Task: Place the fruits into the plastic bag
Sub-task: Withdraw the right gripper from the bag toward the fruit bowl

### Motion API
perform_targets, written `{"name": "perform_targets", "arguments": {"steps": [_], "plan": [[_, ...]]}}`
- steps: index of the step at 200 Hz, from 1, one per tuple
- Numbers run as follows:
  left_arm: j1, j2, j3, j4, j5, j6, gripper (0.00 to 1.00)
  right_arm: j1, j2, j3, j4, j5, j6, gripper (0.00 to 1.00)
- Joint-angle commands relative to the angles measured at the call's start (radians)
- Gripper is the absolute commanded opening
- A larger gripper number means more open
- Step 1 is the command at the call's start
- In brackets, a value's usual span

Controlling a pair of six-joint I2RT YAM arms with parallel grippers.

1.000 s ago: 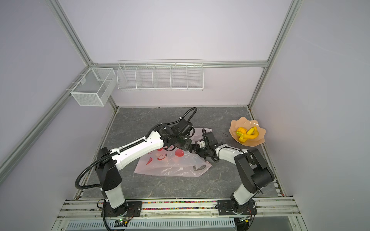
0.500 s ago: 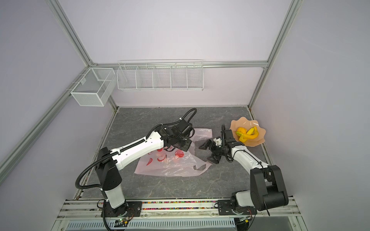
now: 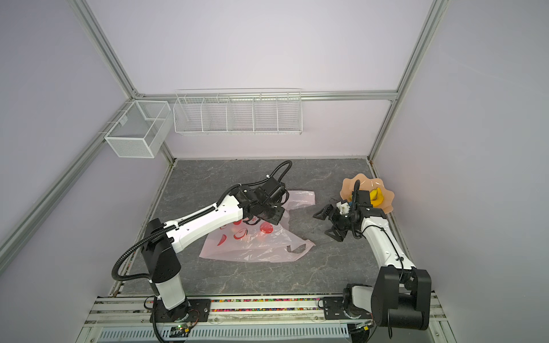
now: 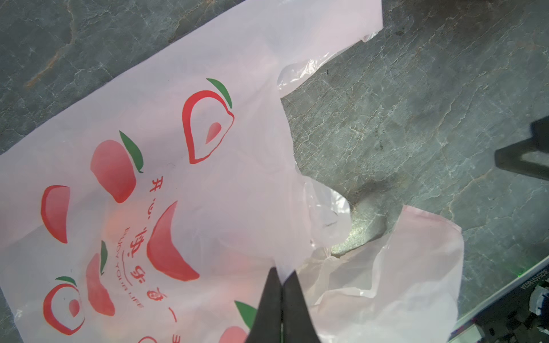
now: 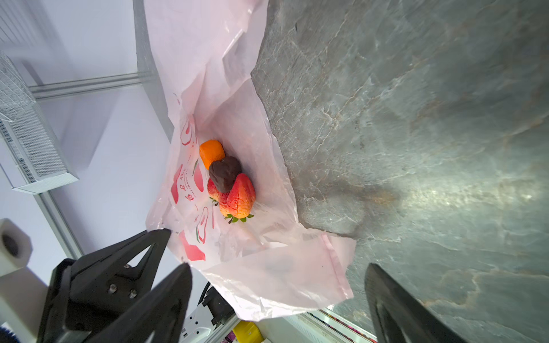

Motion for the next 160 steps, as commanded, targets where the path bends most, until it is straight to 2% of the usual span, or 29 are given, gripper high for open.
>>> {"name": "perform_targets", "arguments": {"steps": [1, 37, 89, 130, 160], "plan": [[-0.006, -0.016, -0.014, 0.015, -0.012, -0.018, 0.00, -0.042, -0.023, 0.046, -0.106, -0.003, -0.072, 0.92], [-0.006, -0.022, -0.015, 0.021, -0.013, -0.020, 0.00, -0.109, -0.013, 0.073, -0.144, 0.033, -0.089, 0.92], [-0.006, -0.038, -0.033, 0.032, -0.008, -0.016, 0.00, -0.193, 0.017, 0.207, -0.254, 0.161, -0.129, 0.92], [-0.006, -0.042, -0.038, 0.029, -0.011, -0.010, 0.00, -0.285, 0.046, 0.258, -0.262, 0.180, -0.137, 0.93], [-0.006, -0.046, -0.046, 0.035, -0.010, -0.013, 0.00, -0.333, 0.088, 0.314, -0.271, 0.240, -0.159, 0.95]]}}
